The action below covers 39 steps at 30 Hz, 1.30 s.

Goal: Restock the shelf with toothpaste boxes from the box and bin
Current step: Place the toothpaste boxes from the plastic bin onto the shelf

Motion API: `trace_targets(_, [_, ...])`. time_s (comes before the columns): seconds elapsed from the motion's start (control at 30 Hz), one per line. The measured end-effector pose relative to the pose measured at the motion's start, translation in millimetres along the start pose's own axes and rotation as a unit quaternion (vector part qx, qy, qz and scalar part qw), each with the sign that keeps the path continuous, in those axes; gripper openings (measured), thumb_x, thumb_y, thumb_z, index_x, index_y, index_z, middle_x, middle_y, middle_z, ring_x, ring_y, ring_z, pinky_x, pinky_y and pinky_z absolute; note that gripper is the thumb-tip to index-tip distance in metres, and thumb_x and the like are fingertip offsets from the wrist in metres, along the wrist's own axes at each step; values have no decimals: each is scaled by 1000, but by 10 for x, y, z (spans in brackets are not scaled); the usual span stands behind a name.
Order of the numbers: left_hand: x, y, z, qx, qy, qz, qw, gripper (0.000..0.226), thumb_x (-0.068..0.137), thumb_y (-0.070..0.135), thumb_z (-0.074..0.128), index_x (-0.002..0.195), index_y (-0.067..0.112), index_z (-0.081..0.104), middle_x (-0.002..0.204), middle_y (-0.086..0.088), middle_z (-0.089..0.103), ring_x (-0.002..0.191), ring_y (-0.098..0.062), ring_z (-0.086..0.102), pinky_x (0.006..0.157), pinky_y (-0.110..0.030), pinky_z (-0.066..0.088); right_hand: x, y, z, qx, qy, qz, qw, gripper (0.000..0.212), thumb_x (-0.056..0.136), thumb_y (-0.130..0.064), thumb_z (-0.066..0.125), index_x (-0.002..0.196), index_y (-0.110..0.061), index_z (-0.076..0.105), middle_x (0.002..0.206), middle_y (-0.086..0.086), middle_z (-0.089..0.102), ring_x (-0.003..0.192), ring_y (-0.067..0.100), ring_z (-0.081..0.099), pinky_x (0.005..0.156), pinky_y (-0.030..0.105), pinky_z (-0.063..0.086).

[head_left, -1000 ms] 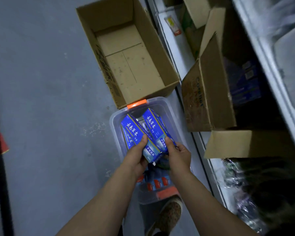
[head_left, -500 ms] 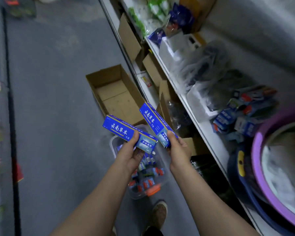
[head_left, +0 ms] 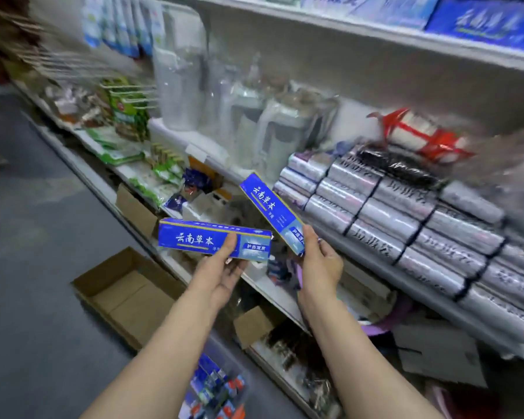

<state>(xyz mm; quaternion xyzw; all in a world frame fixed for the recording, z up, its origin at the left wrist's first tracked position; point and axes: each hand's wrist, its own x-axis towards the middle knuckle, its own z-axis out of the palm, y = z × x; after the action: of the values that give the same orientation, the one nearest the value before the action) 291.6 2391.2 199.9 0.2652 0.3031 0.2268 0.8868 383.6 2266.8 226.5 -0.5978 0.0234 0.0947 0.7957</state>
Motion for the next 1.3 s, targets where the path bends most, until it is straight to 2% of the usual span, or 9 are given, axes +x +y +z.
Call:
trace_targets(0.07, [-197,40,384,26,-46,12,999,7,91,23,67,96,20,63,73,4,74,64,-6,70,62,-23,57,-90,-468,-138,37,27,-54,997,20,93,-28,72,88,-8,70,63,-4,68,55,11,60,51,22,47])
trace_targets(0.2, [-593,14,1126,37,-124,10,992,5,92,19,66,96,20,63,74,4,75,63,-6,71,52,-20,55,-230,-1321,-536,15,98,-164,981,26,94,-29,69,87,-4,72,66,0,64,52,4,54,51,19,48])
trace_targets(0.37, [-1114,-95,1989,67,-210,8,975,7,90,19,69,95,19,64,76,5,74,65,-5,70,54,-21,56,-395,-2222,-1045,28,160,-264,951,27,94,-32,70,80,-9,73,71,2,69,61,9,60,59,29,56])
trace_targets(0.47, [-1389,-135,2465,87,-249,14,965,9,89,20,71,93,18,64,75,4,73,64,-5,69,54,-20,56,-486,-2717,-1358,16,199,-319,927,30,94,-37,69,75,-15,72,62,-11,64,59,4,53,58,30,49])
trace_targets(0.57, [-1626,-185,2912,101,-286,15,953,12,88,23,72,95,17,64,81,2,74,68,-6,70,55,-21,56,-520,-3171,-1673,15,243,-362,900,39,90,-48,69,71,-14,72,58,-11,61,62,9,50,59,37,45])
trace_targets(0.73, [-1920,-346,3525,94,-338,13,936,16,89,22,72,102,17,64,97,0,73,84,-10,70,59,-22,59,-547,-3788,-2076,67,276,-396,873,35,95,-32,68,95,3,73,63,-8,69,54,1,60,51,20,51])
trace_targets(0.83, [-2039,-501,3793,84,-365,12,927,23,88,21,72,110,19,64,105,1,73,88,-9,71,61,-24,60,-514,-3976,-2325,61,292,-416,859,35,98,-28,66,95,7,70,67,0,65,50,-3,56,49,15,48])
trace_targets(1.1, [-2244,-951,4342,92,-417,-8,904,14,90,16,70,103,20,64,89,6,76,82,-9,72,66,-26,62,-250,-4165,-2977,-37,388,-398,831,40,93,-50,66,77,-14,71,61,-11,69,55,-2,59,65,33,52])
trace_targets(1.3, [-2339,-1199,4630,110,-439,-12,891,8,92,15,68,99,13,64,84,1,75,83,-13,69,62,-25,60,-123,-4290,-3326,-122,456,-379,796,44,93,-55,59,78,-14,62,70,-3,62,73,25,58,66,32,36])
